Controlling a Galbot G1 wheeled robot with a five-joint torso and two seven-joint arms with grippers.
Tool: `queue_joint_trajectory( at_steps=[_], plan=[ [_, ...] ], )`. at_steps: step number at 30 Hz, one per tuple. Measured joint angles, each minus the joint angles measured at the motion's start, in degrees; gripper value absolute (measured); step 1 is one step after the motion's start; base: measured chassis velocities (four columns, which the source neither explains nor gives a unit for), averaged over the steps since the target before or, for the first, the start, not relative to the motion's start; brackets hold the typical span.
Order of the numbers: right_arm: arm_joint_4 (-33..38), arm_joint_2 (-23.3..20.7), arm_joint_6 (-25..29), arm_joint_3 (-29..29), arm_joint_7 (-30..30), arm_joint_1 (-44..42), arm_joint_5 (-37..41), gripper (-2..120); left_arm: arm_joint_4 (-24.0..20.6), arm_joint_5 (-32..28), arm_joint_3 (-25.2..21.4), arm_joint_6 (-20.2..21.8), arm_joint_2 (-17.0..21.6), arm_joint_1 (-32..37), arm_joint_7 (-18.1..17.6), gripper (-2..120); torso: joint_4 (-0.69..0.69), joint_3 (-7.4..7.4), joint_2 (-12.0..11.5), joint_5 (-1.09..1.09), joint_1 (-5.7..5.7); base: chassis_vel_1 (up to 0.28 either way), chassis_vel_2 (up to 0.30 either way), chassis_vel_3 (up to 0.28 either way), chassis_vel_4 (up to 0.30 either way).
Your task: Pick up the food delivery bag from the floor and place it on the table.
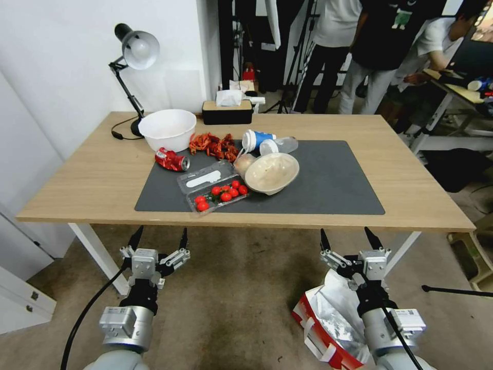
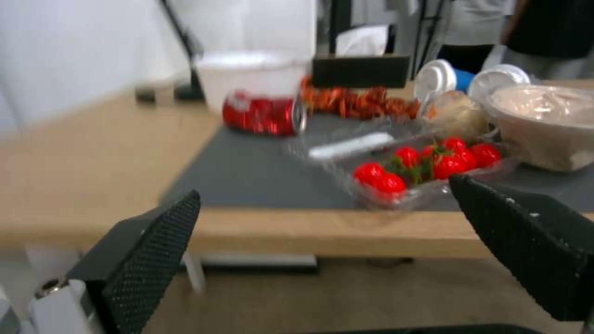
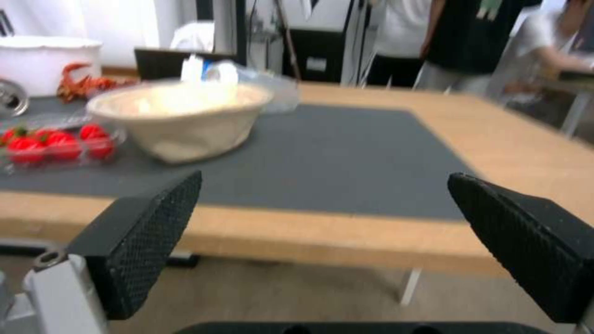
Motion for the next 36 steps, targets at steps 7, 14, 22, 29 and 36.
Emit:
queue_joint_trajectory(
  at_steps=[7, 14, 22, 29, 36],
  plan=[
    [3.46, 1.28, -9.42, -0.4, -4.13, -2.94, 6.03, 100, -2.89, -9.62, 6.37, 5.19, -1.59, 0.87, -7.38, 100, -0.01, 0.0, 0.0, -0.02, 0.0, 0.0, 0.0, 0.0, 0.0],
    [3.8, 1.24, -8.75, 0.11, -4.66, -3.0, 6.93, 100, -1.69, -12.4, 6.68, -1.97, -1.95, 1.69, -3.86, 100, 0.0, 0.0, 0.0, -0.01, 0.0, 0.0, 0.0, 0.0, 0.0],
    [3.7, 1.46, -8.03, -0.06, -4.67, -3.0, 6.84, 100, -1.56, -13.22, 6.46, -3.47, -1.93, 2.09, -3.41, 100, 0.0, 0.0, 0.0, -0.01, 0.0, 0.0, 0.0, 0.0, 0.0],
    [3.36, 1.6, -7.45, -0.34, -4.63, -3.03, 6.89, 100, -2.4, -14.11, 6.22, -3.18, -1.68, 2.23, -4.63, 100, -0.01, -0.43, -0.8, -0.01, -0.37, 0.0, 0.0, 0.0, 0.0],
    [3.18, 1.62, -7.42, -0.41, -4.64, -2.99, 7.04, 100, -2.63, -13.71, 6.08, -2.74, -1.63, 2.37, -4.44, 100, -0.01, -1.76, -3.18, -0.01, -1.43, 0.0, 0.0, 0.0, 0.0]
  ],
)
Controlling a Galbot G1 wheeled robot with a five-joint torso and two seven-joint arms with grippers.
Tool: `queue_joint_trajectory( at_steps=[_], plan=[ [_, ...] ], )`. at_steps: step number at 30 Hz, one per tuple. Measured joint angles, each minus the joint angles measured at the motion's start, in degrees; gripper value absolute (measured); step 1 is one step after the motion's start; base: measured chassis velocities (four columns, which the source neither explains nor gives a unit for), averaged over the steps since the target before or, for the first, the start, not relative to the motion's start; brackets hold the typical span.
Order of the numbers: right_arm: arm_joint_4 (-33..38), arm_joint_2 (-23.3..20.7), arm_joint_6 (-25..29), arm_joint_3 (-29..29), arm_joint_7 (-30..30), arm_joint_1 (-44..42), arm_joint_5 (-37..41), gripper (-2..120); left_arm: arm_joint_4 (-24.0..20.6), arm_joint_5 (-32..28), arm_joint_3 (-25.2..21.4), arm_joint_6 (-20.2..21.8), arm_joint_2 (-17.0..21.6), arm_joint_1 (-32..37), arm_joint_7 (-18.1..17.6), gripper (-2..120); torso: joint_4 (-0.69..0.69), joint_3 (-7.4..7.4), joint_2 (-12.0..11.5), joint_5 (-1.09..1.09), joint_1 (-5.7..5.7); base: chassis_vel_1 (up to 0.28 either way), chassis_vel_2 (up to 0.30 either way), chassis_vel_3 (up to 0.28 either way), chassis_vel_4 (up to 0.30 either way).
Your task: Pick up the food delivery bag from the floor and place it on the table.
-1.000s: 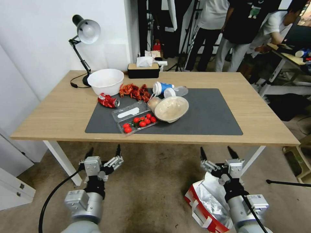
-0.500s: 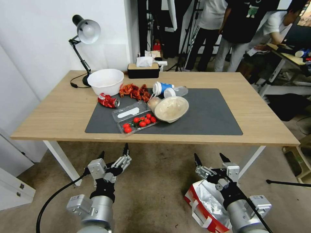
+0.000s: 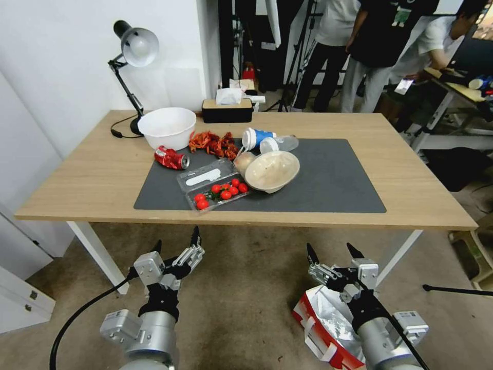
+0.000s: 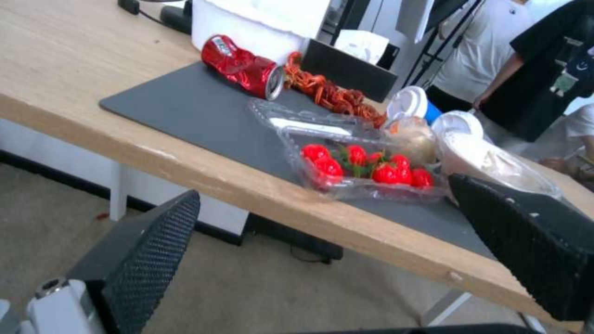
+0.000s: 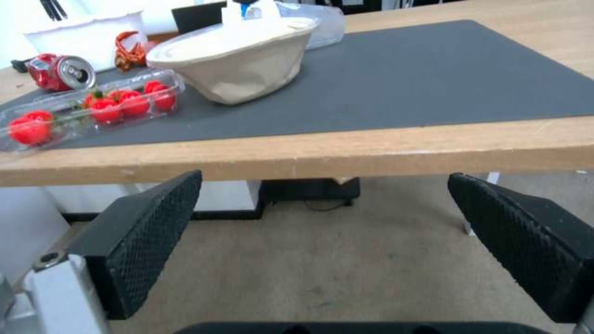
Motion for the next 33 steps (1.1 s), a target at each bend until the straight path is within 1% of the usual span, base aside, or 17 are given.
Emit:
queue_joint_trajectory(
  at_steps=[1, 8, 9, 12, 14, 16, 17, 20, 21, 28, 33],
  plan=[
    [0.0, 0.0, 0.0, 0.0, 0.0, 0.0, 0.0, 100, 0.0, 0.0, 0.0, 0.0, 0.0, 0.0, 0.0, 100, 0.0, 0.0, 0.0, 0.0, 0.0, 0.0, 0.0, 0.0, 0.0],
    [-0.38, 0.03, 0.12, 0.01, -0.02, 0.06, -0.04, 100, -0.03, 0.71, -0.16, 0.11, 0.1, 0.13, 0.49, 100, 0.0, -1.37, -2.46, 0.0, -1.06, 0.0, 0.0, 0.0, 0.0],
    [-0.38, 0.03, 0.12, 0.01, -0.02, 0.06, -0.04, 100, -0.03, 0.71, -0.16, 0.11, 0.1, 0.13, 0.49, 100, 0.0, -1.37, -2.46, 0.0, -1.06, 0.0, 0.0, 0.0, 0.0],
    [-0.56, 0.06, 0.24, 0.0, -0.02, 0.07, -0.09, 100, -0.01, 0.8, -0.16, 0.11, 0.14, 0.16, 0.52, 100, 0.0, -2.09, -3.72, 0.0, -1.63, 0.0, 0.0, 0.0, 0.0],
    [-0.57, 0.06, 0.25, 0.0, -0.02, 0.07, -0.09, 100, -0.01, 0.8, -0.16, 0.11, 0.15, 0.16, 0.52, 100, 0.0, -2.16, -3.86, 0.0, -1.7, 0.0, 0.0, 0.0, 0.0],
    [-0.69, 0.13, 0.27, -0.08, -0.01, 0.11, -0.13, 100, 0.03, 0.95, -0.23, 0.11, 0.25, 0.24, 0.87, 100, 0.0, -2.67, -4.83, 0.0, -2.15, 0.0, 0.0, 0.0, 0.0],
    [-0.69, 0.13, 0.27, -0.08, -0.01, 0.11, -0.13, 100, 0.03, 0.95, -0.23, 0.11, 0.25, 0.24, 0.87, 100, 0.0, -2.67, -4.83, 0.0, -2.15, 0.0, 0.0, 0.0, 0.0],
    [-0.7, 0.13, 0.27, -0.1, 0.0, 0.16, -0.12, 100, 0.06, 1.02, -0.27, 0.11, 0.33, 0.27, 1.05, 100, 0.0, -3.36, -5.98, 0.0, -2.61, 0.0, 0.0, 0.0, 0.0],
    [-0.7, 0.13, 0.27, -0.1, 0.0, 0.16, -0.12, 100, 0.06, 1.02, -0.27, 0.11, 0.33, 0.27, 1.05, 100, 0.0, -3.36, -5.98, 0.0, -2.61, 0.0, 0.0, 0.0, 0.0],
    [-0.7, 0.0, 0.24, 0.38, 0.09, 0.25, 0.37, 100, 0.34, 1.24, -0.27, 0.11, 0.31, 0.13, 1.06, 100, 0.0, -4.61, -8.19, 0.0, -3.58, 0.0, 0.0, 0.0, 0.0],
    [-0.71, 0.1, 0.27, 0.42, 0.11, 0.25, 0.47, 100, 0.29, 1.22, -0.35, 0.11, 0.4, 0.11, 1.06, 100, 0.0, -5.23, -9.24, 0.0, -3.99, 0.0, 0.0, 0.0, 0.0]
  ],
)
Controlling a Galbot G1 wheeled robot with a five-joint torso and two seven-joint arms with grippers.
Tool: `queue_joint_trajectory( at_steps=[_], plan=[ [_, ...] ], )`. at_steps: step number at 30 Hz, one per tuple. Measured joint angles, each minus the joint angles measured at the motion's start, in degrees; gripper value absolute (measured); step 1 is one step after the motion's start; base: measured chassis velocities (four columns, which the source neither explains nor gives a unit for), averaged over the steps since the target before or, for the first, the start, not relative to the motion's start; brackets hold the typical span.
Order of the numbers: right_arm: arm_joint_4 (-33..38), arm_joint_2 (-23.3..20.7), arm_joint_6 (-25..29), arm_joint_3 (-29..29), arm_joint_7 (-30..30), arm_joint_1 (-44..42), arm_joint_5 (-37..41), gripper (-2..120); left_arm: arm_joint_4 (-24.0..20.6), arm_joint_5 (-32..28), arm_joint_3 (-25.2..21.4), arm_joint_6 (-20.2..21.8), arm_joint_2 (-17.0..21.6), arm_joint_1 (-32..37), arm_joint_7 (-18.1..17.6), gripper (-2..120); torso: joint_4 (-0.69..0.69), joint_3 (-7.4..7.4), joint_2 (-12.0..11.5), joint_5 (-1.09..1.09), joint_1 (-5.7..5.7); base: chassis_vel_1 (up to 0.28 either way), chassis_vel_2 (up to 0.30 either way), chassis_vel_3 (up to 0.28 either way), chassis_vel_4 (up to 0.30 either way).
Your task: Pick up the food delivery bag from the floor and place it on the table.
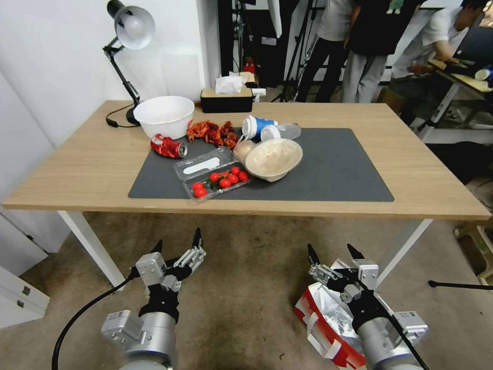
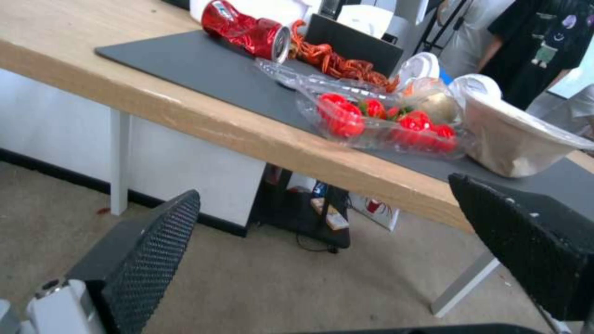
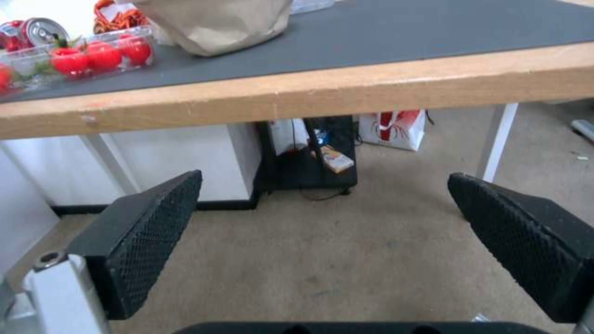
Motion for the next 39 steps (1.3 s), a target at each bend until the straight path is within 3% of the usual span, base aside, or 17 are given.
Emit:
queue_joint_trajectory(
  at_steps=[30, 39],
  plan=[
    [-0.88, 0.39, 0.47, -0.26, -0.89, -0.02, 0.13, 100, 0.0, -0.38, -0.03, -0.08, -0.03, 0.09, 0.21, 100, 0.0, -4.65, -8.04, 0.0, -3.42, 0.0, 0.0, 0.0, 0.0],
    [-0.95, 0.25, 0.43, -0.26, -0.87, -0.01, 0.25, 100, 0.04, -0.46, 0.01, -0.08, 0.12, -0.08, 0.23, 100, 0.0, -5.57, -9.54, 0.0, -3.97, 0.0, 0.0, 0.0, 0.0]
  ],
)
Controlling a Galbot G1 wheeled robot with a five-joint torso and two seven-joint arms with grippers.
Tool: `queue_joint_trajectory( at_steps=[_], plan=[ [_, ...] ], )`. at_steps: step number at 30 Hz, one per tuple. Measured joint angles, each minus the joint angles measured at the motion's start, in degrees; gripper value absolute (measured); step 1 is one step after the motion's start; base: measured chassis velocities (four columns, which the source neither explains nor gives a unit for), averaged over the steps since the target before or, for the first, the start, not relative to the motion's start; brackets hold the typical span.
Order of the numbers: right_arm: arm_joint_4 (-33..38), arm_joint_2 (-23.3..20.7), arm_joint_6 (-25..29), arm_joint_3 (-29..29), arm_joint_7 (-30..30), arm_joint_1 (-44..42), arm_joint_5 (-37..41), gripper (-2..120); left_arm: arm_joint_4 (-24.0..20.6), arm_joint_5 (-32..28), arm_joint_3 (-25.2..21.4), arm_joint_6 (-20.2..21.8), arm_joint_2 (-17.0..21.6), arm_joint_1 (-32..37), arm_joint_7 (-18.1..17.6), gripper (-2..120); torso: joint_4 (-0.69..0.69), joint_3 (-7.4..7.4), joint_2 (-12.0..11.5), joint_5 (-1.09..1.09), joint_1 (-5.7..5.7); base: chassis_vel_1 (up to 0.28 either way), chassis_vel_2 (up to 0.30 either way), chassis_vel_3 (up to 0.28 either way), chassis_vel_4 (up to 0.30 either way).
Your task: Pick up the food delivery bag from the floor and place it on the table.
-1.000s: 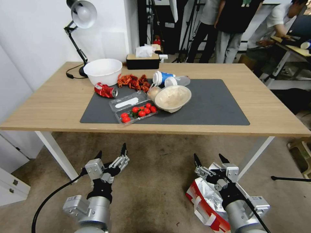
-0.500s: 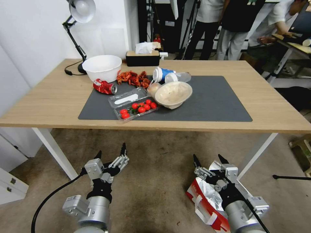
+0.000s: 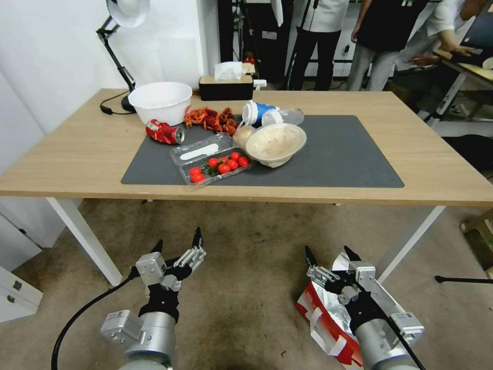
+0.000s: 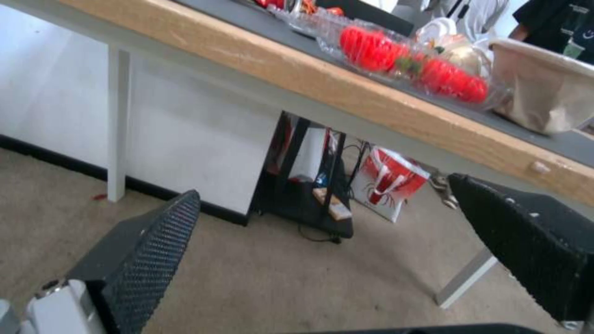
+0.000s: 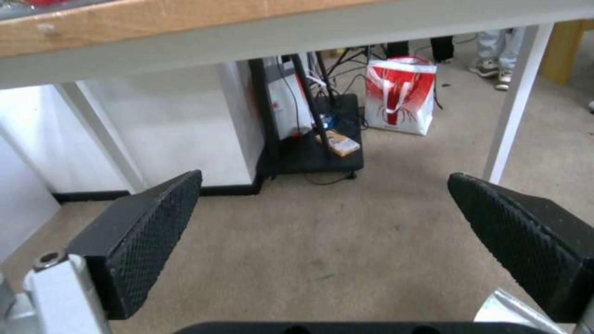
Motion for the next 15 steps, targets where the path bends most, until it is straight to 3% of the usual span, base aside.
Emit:
queue_joint_trajectory(
  at_steps=[15],
  plan=[
    [-0.94, -0.06, -0.01, -0.41, 0.04, 0.4, -0.25, 100, 0.03, -0.18, -0.23, 0.0, 0.26, 0.19, -0.17, 100, 0.0, -2.54, -4.27, 0.01, -1.75, 0.0, 0.0, 0.0, 0.0]
  ],
)
